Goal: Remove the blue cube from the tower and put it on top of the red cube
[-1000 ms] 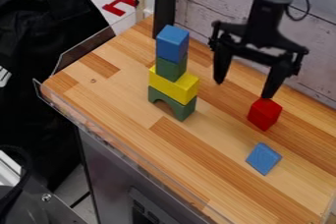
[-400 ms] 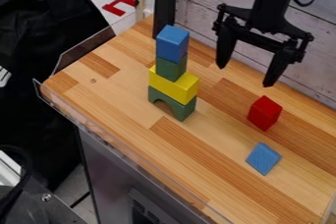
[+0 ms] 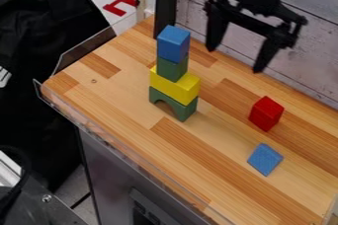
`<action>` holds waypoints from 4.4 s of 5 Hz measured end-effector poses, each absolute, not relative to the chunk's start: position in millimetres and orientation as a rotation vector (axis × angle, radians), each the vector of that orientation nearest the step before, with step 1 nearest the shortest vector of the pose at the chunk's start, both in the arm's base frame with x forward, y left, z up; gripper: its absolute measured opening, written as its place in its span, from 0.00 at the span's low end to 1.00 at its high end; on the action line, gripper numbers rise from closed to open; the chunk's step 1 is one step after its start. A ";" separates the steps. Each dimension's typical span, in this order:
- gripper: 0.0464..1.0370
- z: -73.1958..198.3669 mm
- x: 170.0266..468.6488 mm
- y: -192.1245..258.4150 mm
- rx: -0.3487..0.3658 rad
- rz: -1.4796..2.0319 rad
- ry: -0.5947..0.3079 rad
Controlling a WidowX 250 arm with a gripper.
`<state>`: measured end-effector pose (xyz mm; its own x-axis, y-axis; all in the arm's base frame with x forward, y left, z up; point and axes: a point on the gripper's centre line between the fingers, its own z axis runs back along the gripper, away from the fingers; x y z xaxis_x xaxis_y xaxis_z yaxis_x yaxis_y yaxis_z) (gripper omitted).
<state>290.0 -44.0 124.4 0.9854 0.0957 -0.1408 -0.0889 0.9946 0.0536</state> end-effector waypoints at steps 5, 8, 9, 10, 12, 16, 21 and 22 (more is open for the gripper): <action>0.96 144.4 285.9 28.6 -0.036 0.187 0.105; 0.96 116.9 278.3 22.0 -0.044 0.159 0.186; 0.96 106.3 276.5 23.7 -0.058 0.170 0.211; 0.93 95.6 277.8 23.1 -0.067 0.171 0.248; 0.56 94.8 280.3 22.8 -0.066 0.186 0.239; 0.56 140.1 302.9 -50.2 0.021 0.030 0.132; 0.56 61.6 321.1 -95.4 -0.048 -0.144 0.242; 0.56 56.9 323.2 -97.0 -0.048 -0.152 0.245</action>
